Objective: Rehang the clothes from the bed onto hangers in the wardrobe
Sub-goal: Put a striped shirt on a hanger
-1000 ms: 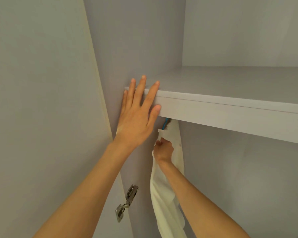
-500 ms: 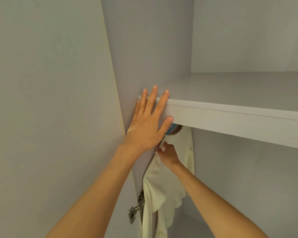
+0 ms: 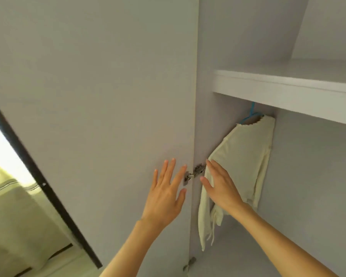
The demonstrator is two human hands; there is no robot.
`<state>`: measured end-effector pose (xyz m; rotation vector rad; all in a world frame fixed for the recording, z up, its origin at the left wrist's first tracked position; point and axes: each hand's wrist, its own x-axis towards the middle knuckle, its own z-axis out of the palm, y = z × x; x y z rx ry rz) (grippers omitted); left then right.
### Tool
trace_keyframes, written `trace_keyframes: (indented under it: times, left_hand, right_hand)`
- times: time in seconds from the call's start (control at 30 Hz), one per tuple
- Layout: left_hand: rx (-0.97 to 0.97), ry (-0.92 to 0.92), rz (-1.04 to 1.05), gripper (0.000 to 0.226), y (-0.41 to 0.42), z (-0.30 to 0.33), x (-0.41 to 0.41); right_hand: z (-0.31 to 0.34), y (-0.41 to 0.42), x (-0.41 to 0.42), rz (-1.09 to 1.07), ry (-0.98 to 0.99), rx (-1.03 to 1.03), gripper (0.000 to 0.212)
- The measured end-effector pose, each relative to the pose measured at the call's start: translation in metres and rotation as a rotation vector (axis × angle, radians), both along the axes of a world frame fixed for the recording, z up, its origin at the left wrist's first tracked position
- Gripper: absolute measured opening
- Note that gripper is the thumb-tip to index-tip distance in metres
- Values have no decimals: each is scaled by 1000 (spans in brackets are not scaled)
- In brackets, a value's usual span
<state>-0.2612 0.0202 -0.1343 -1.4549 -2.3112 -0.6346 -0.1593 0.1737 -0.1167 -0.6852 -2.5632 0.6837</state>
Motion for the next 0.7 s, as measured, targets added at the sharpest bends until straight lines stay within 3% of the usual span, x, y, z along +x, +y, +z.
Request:
trace_keyframes:
  times: [0.3,0.53,0.7]
  left_hand:
    - [-63,-261,538,51,-222,-68,49]
    - [-99,-490,1014,54,-402,-102,119]
    - [-7,-580,1288,61,-515,-109,186]
  right_hand:
    - [-49,-175,-19,541,-220,186,63]
    - [-77,-349,-40,970,-133,212,64]
    - [-87,-490,-26,1250,-110,187,62]
